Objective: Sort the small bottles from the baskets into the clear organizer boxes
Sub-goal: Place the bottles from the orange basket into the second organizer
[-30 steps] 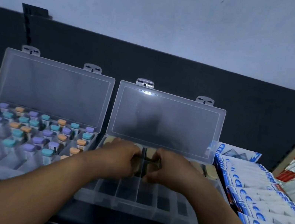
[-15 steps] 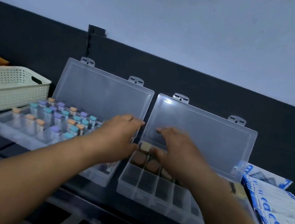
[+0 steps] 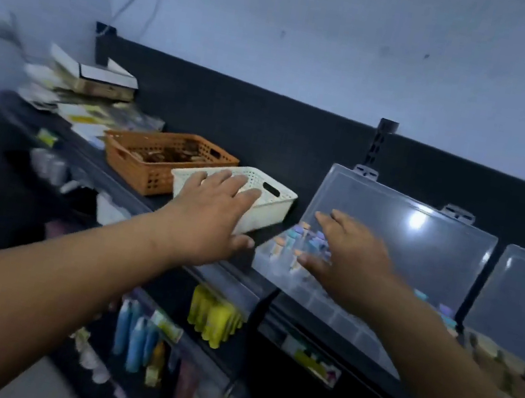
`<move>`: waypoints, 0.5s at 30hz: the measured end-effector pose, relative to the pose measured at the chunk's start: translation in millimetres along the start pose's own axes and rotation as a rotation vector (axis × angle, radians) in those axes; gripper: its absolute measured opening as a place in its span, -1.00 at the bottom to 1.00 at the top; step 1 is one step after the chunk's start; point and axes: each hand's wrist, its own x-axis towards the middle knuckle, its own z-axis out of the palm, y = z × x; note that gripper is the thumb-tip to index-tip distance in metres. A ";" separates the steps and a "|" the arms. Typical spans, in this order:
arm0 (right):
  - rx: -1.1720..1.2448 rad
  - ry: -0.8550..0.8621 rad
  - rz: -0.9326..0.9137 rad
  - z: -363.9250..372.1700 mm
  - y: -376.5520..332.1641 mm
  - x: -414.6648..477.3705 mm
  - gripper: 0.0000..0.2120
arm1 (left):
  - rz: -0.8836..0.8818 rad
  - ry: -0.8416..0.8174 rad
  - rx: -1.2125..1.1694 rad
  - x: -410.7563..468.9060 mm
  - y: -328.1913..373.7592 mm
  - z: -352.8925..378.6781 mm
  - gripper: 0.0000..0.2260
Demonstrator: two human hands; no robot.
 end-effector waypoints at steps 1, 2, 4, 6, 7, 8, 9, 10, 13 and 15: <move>0.012 0.010 -0.019 3.0 -21.2 8.7 -0.30 | -0.021 -0.001 0.012 -8.2 -23.2 -0.8 -0.30; 0.023 0.014 -0.034 5.4 -38.3 15.6 -0.30 | -0.041 -0.006 0.016 -14.5 -42.3 -1.0 -0.30; 0.039 0.017 -0.059 11.1 -72.6 34.0 -0.30 | -0.079 -0.033 0.014 -24.0 -82.1 -2.0 -0.30; 0.056 -0.011 -0.083 13.9 -101.5 53.7 -0.30 | -0.115 -0.069 0.000 -29.7 -114.1 -4.0 -0.30; 0.065 -0.027 -0.096 14.8 -114.1 64.1 -0.31 | -0.128 -0.079 -0.008 -31.2 -128.5 -5.0 -0.30; 0.073 -0.040 -0.107 15.4 -126.5 75.9 -0.32 | -0.139 -0.087 -0.015 -31.5 -143.2 -5.2 -0.30; 0.076 -0.053 -0.116 15.0 -136.6 86.8 -0.33 | -0.152 -0.094 -0.023 -30.8 -156.0 -5.4 -0.31; 0.078 -0.060 -0.127 14.1 -144.6 96.1 -0.33 | -0.165 -0.094 -0.024 -28.9 -167.7 -4.2 -0.31; 0.082 -0.066 -0.168 16.6 -162.3 130.2 -0.34 | -0.215 -0.097 -0.035 -13.7 -204.7 4.3 -0.30; 0.092 -0.066 -0.184 16.7 -167.7 150.4 -0.36 | -0.238 -0.095 -0.042 -2.2 -222.1 9.9 -0.30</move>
